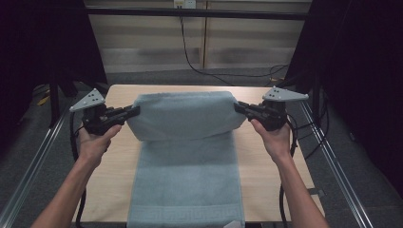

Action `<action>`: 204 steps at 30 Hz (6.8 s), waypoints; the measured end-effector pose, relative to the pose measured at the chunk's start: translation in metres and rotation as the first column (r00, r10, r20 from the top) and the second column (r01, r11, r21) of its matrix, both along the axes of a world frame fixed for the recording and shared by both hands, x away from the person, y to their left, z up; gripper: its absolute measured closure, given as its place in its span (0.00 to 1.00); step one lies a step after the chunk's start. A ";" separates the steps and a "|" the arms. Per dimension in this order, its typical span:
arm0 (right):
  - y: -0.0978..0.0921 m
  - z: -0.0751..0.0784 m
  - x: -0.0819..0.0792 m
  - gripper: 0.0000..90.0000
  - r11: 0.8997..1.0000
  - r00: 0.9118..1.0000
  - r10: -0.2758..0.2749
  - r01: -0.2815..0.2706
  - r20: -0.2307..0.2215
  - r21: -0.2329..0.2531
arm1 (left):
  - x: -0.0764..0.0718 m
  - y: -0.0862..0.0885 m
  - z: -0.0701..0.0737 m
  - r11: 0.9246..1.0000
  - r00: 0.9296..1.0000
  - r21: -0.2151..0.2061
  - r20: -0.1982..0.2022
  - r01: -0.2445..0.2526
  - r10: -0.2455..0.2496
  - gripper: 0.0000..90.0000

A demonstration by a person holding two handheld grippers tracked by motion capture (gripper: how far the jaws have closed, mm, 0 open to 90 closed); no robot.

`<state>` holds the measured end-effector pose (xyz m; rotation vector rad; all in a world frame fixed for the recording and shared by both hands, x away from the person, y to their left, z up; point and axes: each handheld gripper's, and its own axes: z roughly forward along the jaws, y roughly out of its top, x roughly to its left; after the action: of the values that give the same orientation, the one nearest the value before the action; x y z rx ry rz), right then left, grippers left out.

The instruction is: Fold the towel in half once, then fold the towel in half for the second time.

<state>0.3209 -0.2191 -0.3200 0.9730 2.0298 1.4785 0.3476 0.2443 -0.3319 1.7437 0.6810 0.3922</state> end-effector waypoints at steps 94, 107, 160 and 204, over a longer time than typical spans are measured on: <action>0.040 -0.174 0.010 0.64 0.985 0.920 0.073 -0.127 -0.385 -0.117 | 0.019 -0.015 -0.171 0.973 0.927 0.228 -0.369 0.026 0.062 0.66; 0.023 -0.182 -0.017 0.64 0.983 0.900 0.076 -0.141 -0.429 -0.122 | -0.008 -0.024 -0.175 0.972 0.941 0.220 -0.339 0.087 -0.007 0.66; -0.027 -0.142 -0.029 0.68 0.996 0.937 0.069 -0.086 -0.342 -0.033 | -0.005 -0.025 -0.124 0.981 0.957 0.178 -0.290 0.084 -0.029 0.56; -0.022 -0.158 -0.015 0.93 0.998 0.917 0.030 -0.050 -0.398 -0.038 | 0.000 -0.016 -0.154 0.983 0.922 0.116 -0.378 0.143 -0.090 0.90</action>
<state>0.3054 -0.2412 -0.4779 1.3061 2.3656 1.3252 0.3480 0.2284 -0.4854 2.0080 0.8275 0.0228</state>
